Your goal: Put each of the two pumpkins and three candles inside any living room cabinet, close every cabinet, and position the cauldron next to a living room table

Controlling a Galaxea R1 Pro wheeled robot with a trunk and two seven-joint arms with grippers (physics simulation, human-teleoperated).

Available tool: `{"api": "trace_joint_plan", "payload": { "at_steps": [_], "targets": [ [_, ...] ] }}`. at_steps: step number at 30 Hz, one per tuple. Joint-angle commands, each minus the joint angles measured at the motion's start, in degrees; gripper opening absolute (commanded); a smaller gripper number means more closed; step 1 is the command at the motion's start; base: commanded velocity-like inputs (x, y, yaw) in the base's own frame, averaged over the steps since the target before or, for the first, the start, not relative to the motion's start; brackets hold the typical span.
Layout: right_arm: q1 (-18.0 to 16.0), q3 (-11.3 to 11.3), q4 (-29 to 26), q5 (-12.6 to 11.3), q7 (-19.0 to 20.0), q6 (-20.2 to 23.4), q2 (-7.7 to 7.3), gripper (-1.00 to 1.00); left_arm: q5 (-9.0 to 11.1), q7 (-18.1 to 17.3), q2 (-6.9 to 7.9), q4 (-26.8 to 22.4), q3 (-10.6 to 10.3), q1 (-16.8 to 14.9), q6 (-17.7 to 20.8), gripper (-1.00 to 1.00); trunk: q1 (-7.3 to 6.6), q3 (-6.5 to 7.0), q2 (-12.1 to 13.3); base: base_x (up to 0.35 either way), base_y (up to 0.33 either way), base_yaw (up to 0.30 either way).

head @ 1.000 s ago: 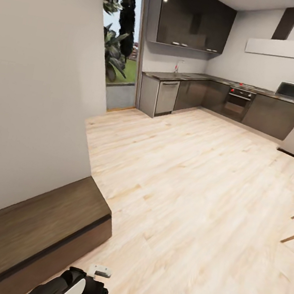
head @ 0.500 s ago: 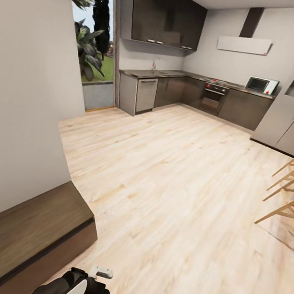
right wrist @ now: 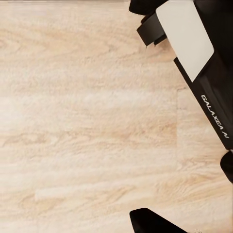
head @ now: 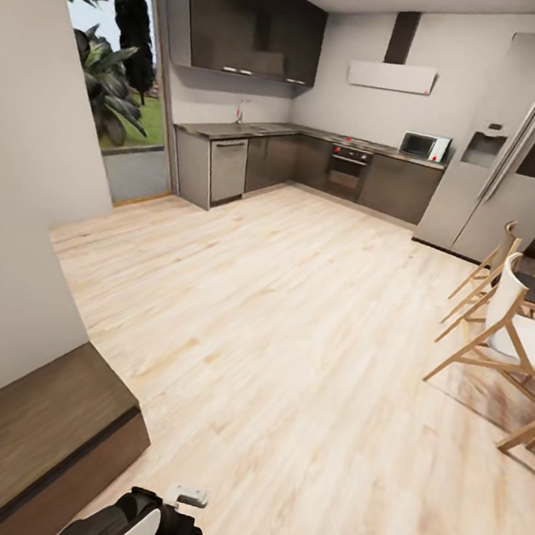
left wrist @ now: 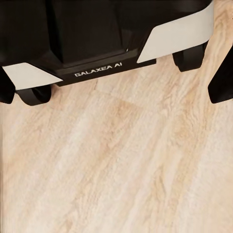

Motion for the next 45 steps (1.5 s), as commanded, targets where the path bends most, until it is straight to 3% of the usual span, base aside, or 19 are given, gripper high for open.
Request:
{"api": "trace_joint_plan", "payload": {
  "at_steps": [1,13,19,22,31,37,41,45],
  "targets": [
    [0.0,0.3,-0.1,-0.4,-0.5,0.2,-0.03,1.0,0.6,0.5,0.09,-0.2,-0.3,0.0,0.1,1.0,-0.22,0.13,0.4,0.0,0.0,-0.28],
    [0.0,0.3,-0.1,-0.3,-0.5,0.2,-0.01,1.0,0.8,0.6,-0.07,0.1,-0.4,0.0,0.1,1.0,-2.86,2.29,5.2,0.0,0.0,-0.28],
    [0.0,0.2,0.0,-0.3,-0.8,0.1,0.0,1.0,0.6,0.8,-2.44,3.8,-0.7,0.0,-0.2,1.0,-4.18,3.36,7.6,0.0,0.0,-0.281],
    [0.0,0.2,1.6,-0.4,-0.9,-1.3,-0.01,1.0,0.5,0.9,-3.19,5.3,-2.0,0.0,-0.4,1.0,-4.84,3.9,8.8,0.0,0.0,-0.281],
    [0.0,0.1,4.0,-0.4,-0.9,-3.0,-0.08,1.0,0.3,0.7,-3.32,5.4,-2.5,-0.1,-0.3,1.0,-6.81,5.52,12.4,0.0,0.0,-0.281],
    [0.0,-0.1,8.3,-0.4,-0.9,-7.2,-0.58,1.0,0.2,0.8,-3.33,5.6,-2.6,-0.1,-0.3,1.0,-8.13,6.59,14.8,0.0,0.0,-0.281],
    [0.0,-0.1,9.0,-0.5,-0.8,-7.7,-1.49,1.0,-2.8,0.9,-3.34,5.7,-2.5,-0.1,-0.3,1.0,-9.01,7.31,16.4,0.0,0.0,-0.281],
    [0.0,-0.1,9.1,-0.6,-0.8,-7.9,-1.73,1.0,-4.2,0.9,-3.38,5.7,-2.5,-0.1,-0.2,1.0,-9.89,8.03,18.0,0.0,0.0,-0.281]
  ]
}}
